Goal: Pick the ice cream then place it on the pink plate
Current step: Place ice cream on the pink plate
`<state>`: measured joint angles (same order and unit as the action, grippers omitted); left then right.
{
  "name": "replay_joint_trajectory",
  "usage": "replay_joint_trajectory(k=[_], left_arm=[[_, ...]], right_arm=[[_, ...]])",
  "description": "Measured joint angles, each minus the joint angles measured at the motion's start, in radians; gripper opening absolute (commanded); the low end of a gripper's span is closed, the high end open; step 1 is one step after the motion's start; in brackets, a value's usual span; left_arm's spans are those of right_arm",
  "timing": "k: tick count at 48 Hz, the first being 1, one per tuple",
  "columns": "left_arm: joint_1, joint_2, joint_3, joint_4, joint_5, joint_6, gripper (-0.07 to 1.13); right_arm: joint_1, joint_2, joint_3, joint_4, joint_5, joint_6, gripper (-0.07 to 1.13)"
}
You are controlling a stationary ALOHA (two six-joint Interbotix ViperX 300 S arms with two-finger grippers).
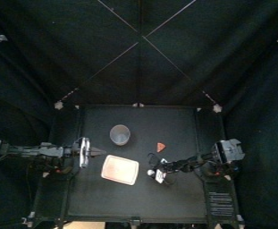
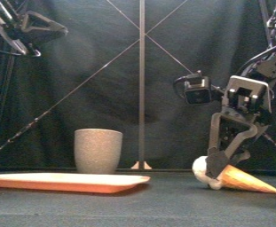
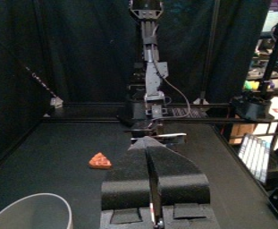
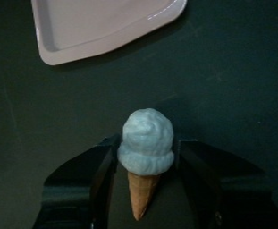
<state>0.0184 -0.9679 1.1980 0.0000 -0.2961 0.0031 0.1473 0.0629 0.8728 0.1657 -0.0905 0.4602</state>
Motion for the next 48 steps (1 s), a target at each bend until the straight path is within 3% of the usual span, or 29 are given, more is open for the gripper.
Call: replay_joint_trajectory(k=[6,13,25,36,41,48], left_arm=[[0.000,-0.002,0.000,-0.002,0.000,0.000,-0.02],[0.000,-0.002,0.000,-0.002,0.000,0.000,-0.02],[0.000,-0.003,0.003,0.000,0.000,-0.002,-0.02],[0.000,-0.003,0.003,0.000,0.000,0.000,-0.03],[0.000,-0.006,0.003,0.000,0.000,0.000,-0.02],[0.000,-0.009,0.006,-0.002,0.000,0.000,-0.02]], right_arm=[[0.002,0.000,-0.006,0.000,0.011,0.000,0.56],[-0.005,-0.005,-0.054,-0.025,0.025,-0.005,0.56],[-0.043,-0.020,-0.264,-0.166,0.064,-0.002,0.56],[-0.097,0.143,-0.440,-0.268,0.066,-0.003,0.56],[-0.110,0.236,-0.526,-0.295,0.067,-0.003,0.60],[-0.115,0.321,-0.618,-0.314,0.086,-0.003,0.77]])
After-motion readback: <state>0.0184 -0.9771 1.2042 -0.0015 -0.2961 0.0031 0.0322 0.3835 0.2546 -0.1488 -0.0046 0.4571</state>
